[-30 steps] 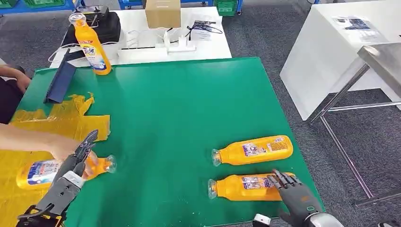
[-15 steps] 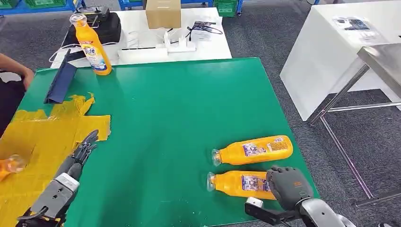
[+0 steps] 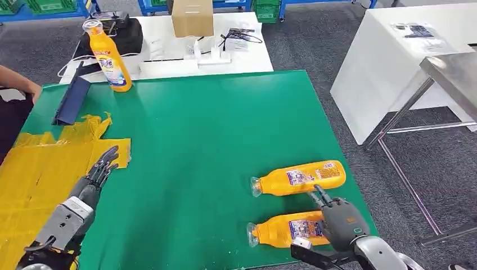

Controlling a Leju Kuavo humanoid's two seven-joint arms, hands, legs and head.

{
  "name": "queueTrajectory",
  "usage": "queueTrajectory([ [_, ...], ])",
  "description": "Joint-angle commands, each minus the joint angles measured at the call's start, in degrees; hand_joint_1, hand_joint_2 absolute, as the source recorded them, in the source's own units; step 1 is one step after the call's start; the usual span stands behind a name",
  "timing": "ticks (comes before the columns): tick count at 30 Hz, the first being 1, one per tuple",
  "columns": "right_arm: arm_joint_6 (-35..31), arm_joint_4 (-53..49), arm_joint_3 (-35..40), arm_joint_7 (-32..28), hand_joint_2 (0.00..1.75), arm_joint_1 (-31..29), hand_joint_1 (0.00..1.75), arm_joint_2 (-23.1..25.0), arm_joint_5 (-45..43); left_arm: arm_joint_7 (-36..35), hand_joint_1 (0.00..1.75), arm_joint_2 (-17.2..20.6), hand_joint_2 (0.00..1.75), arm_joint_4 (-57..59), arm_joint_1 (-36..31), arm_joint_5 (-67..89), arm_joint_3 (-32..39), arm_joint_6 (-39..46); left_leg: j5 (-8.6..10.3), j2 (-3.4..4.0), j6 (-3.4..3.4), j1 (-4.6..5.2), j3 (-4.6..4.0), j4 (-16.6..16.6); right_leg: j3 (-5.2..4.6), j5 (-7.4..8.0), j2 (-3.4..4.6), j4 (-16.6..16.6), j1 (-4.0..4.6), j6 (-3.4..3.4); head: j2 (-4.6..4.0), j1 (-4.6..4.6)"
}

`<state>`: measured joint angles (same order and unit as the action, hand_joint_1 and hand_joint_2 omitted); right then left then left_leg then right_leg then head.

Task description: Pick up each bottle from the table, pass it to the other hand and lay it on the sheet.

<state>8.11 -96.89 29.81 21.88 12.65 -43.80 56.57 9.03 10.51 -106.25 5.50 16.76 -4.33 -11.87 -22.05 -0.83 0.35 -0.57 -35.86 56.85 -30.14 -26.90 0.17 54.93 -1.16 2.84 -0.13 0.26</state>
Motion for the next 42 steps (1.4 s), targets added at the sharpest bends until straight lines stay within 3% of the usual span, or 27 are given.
queueTrajectory([
  [1, 1.15, 5.65, 7.09, 2.17, 1.75, 1.18, 0.00, 1.71, -1.18, -2.04, 0.00, -0.93, 0.00, 1.62, -3.68, -0.49, -2.12, -0.20, 0.12, -0.32, 0.01, -0.09, 0.04, -0.09, 0.24, 0.03, -0.40, -0.18, 0.12, -0.14, 0.00, 0.00],
  [3, -0.15, 5.81, 5.46, 4.62, 1.75, 0.91, 0.00, 4.26, -2.32, -3.57, 0.00, -0.97, 0.00, 0.55, -1.75, -0.36, -1.37, 0.45, 0.11, -0.25, 0.01, -0.11, 0.04, -0.04, 0.19, 0.04, -0.29, -0.13, 0.12, -0.10, 0.00, 0.00],
  [5, -9.77, 3.80, -1.48, 4.30, 1.75, 0.66, 0.00, 12.39, -0.16, -3.28, 0.00, -1.33, 0.00, -1.84, 1.27, -0.13, 0.18, 1.49, 0.11, -0.15, 0.02, -0.12, 0.13, -0.09, 0.25, 0.08, -0.21, -0.19, 0.14, -0.14, 0.00, 0.00],
  [6, -13.08, 1.11, -6.38, 3.07, 1.75, 1.06, 0.00, 17.87, 4.09, -2.45, 0.00, -1.40, 0.00, -3.99, 6.41, 0.76, 2.62, 2.59, 0.13, -0.03, 0.01, -0.13, 0.16, -0.16, 0.27, 0.13, -0.10, -0.26, 0.17, -0.18, 0.00, 0.00],
  [8, -15.10, -6.83, -12.31, -1.26, 1.75, 2.38, 0.00, 23.90, 7.46, 1.85, 0.00, -2.36, 0.00, -6.33, 13.07, 1.53, 6.04, 2.34, 0.07, 0.31, 0.00, -0.12, 0.23, -0.18, 0.25, 0.16, 0.23, -0.22, 0.19, -0.22, 0.00, 0.00],
  [10, -15.51, -14.90, -16.11, -5.12, 1.75, 3.71, 0.00, 27.34, 7.82, 2.98, 0.00, -3.77, 0.00, -7.27, 14.63, 2.40, 7.02, 1.40, -0.02, 0.31, -0.01, -0.05, 0.13, -0.08, 0.20, 0.15, 0.31, -0.02, 0.19, -0.05, 0.00, 0.04],
  [12, -16.38, -19.41, -17.81, -8.57, 1.75, 4.80, 0.00, 29.20, 7.24, 3.07, 0.00, -4.65, 0.00, -7.28, 14.26, 3.13, 6.71, 0.86, -0.17, 0.42, -0.14, -0.02, 0.06, -0.01, 0.01, 0.02, 0.37, 0.14, 0.16, -0.18, 0.00, -0.02],
  [16, -16.82, -22.43, -18.84, -12.83, 1.75, 7.34, 0.00, 30.56, 6.89, 2.14, 0.00, -5.59, 0.00, -6.37, 12.73, 4.16, 5.72, 0.55, -0.10, -0.14, -0.09, -0.08, -0.16, 0.04, 0.02, -0.12, -0.15, 0.12, 0.18, -0.12, 0.00, -0.04],
  [21, -23.94, -23.26, -19.37, -18.53, 1.75, 8.18, 0.00, 33.82, 6.09, 1.90, 0.00, -5.92, 0.00, -6.32, 12.16, 4.24, 5.46, 0.45, -0.10, -0.30, -0.12, -0.06, -0.28, -0.01, 0.03, -0.24, -0.22, 0.06, 0.16, -0.06, 0.00, -0.02],
  [27, -24.56, -24.11, -19.70, -19.58, 1.75, 8.16, 0.00, 33.99, 5.45, 1.91, 0.00, -6.09, 0.00, -6.37, 12.20, 4.11, 5.53, 0.51, -0.13, -0.31, -0.16, -0.07, -0.31, -0.02, 0.00, -0.23, -0.21, 0.05, 0.16, -0.05, 0.00, -0.02],
  [31, -18.28, -25.55, -16.84, -21.00, 1.75, 9.13, 0.00, 30.79, -0.81, 2.35, 0.00, -6.86, 0.00, -7.05, 13.38, 4.27, 6.72, 0.66, -0.18, -0.26, -0.15, -0.06, -0.27, 0.02, 0.03, -0.27, -0.20, 0.08, 0.16, -0.09, 0.00, -0.02],
  [34, -10.10, -23.86, -11.08, -17.84, 1.75, 9.94, 0.00, 21.57, -6.29, 3.22, 0.00, -7.45, 0.00, -7.45, 14.61, 4.76, 8.50, 0.37, -0.24, -0.15, -0.13, -0.05, -0.24, 0.04, 0.05, -0.27, -0.09, 0.08, 0.16, -0.07, 0.00, -0.02],
  [40, -7.62, -17.68, -0.78, -12.19, 1.75, 8.59, 0.00, 4.16, -11.23, 3.95, 0.00, -6.66, 0.00, -5.34, 12.07, 4.17, 8.38, -1.24, -0.18, -0.25, -0.10, -0.05, -0.27, -0.01, 0.07, -0.22, -0.16, -0.01, 0.14, -0.01, 0.00, -0.02],
  [42, -7.07, -15.98, 0.61, -11.81, 1.75, 7.92, 0.00, 0.98, -13.42, 3.92, 0.00, -5.98, 0.00, -4.13, 10.66, 3.91, 7.47, -1.16, -0.15, -0.31, -0.10, -0.02, -0.32, -0.04, 0.03, -0.19, -0.20, -0.03, 0.12, 0.01, 0.00, -0.02],
])
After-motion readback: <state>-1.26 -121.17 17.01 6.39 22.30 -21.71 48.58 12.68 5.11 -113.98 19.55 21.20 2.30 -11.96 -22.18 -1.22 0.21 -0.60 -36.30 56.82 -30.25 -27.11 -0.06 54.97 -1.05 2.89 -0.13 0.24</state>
